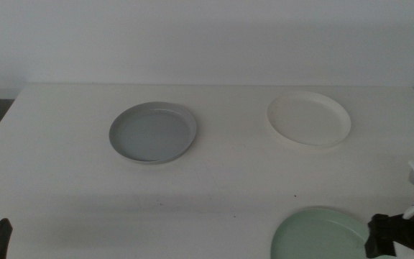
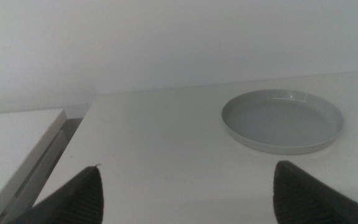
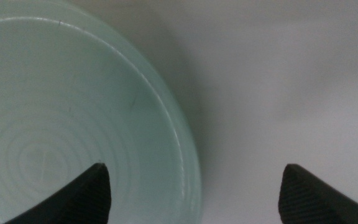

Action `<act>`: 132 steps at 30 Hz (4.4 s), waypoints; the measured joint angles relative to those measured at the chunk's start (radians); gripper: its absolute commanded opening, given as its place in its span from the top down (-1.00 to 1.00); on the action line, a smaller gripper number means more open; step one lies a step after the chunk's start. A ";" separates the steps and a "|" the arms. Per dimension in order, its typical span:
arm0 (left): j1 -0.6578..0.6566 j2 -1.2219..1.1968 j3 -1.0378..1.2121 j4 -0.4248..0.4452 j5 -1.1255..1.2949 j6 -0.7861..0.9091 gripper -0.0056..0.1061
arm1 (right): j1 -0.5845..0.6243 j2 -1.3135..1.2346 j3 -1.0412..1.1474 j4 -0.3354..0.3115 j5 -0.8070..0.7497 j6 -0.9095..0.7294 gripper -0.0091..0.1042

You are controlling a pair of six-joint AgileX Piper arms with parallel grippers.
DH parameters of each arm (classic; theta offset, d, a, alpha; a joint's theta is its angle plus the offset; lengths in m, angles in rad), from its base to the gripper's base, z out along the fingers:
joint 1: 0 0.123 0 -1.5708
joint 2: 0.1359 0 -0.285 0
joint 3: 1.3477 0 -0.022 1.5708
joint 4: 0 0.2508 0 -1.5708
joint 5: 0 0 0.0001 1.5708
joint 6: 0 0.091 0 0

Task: Stack the three bowls on top of each other.

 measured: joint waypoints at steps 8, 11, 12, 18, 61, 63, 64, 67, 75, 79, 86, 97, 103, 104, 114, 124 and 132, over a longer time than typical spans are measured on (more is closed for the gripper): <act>0.000 0.000 0.000 0.000 0.000 0.000 -0.78 | 0.020 0.130 0.000 -0.006 -0.055 0.052 -0.13; 0.000 0.000 0.000 0.000 0.000 0.000 -0.78 | 0.020 0.167 0.000 -0.007 -0.057 0.053 0.07; 0.000 0.000 0.000 0.000 0.000 0.000 -0.78 | 0.020 0.170 -0.002 -0.011 -0.057 0.053 0.17; 0.000 0.000 0.000 0.000 0.000 0.000 -0.78 | 0.024 0.177 -0.009 0.000 -0.060 0.056 0.84; 0.000 0.000 0.000 0.000 0.000 0.000 -0.78 | 0.163 0.703 -0.850 0.115 0.126 -0.087 0.20; 0.000 0.000 0.000 0.000 0.000 0.000 -0.78 | 0.165 0.703 -0.871 0.106 0.126 -0.093 -0.10; 0.000 0.000 0.000 0.000 0.000 0.000 -0.78 | 0.165 0.703 -0.889 0.097 0.126 -0.093 -0.24; 0.000 0.000 0.000 0.000 0.000 0.000 -0.78 | 0.152 0.699 -0.974 0.053 0.141 -0.085 -0.42; 0.000 0.000 0.000 0.000 0.000 0.000 -0.78 | 0.017 0.772 -1.238 -0.210 0.144 0.063 -0.25; 0.000 0.000 0.000 0.000 0.000 0.000 -0.78 | -0.045 0.875 -1.319 -0.214 0.155 0.067 -0.25; 0.000 0.000 0.000 0.000 0.000 0.000 -0.78 | -0.094 1.002 -1.371 -0.214 0.175 0.060 -0.06; 0.000 0.000 0.000 0.000 0.000 0.000 -0.78 | -0.096 1.025 -1.384 -0.175 0.128 0.044 0.88; 0.000 0.000 0.000 0.000 0.000 0.000 -0.78 | -0.096 0.883 -1.318 -0.112 0.163 0.008 0.88; 0.000 0.000 0.000 0.000 0.000 0.000 -0.78 | -0.094 0.824 -1.262 -0.096 0.144 -0.008 0.88; 0.000 0.000 0.000 0.000 0.000 0.000 -0.78 | 0.167 0.259 -0.469 0.039 -0.321 -0.029 0.88; 0.000 0.000 0.000 0.000 0.000 0.000 -0.78 | 0.257 0.338 -0.409 0.047 -0.412 0.006 0.88; 0.000 0.000 0.000 0.000 0.000 0.000 -0.78 | 0.257 0.412 -0.409 0.050 -0.446 0.015 0.88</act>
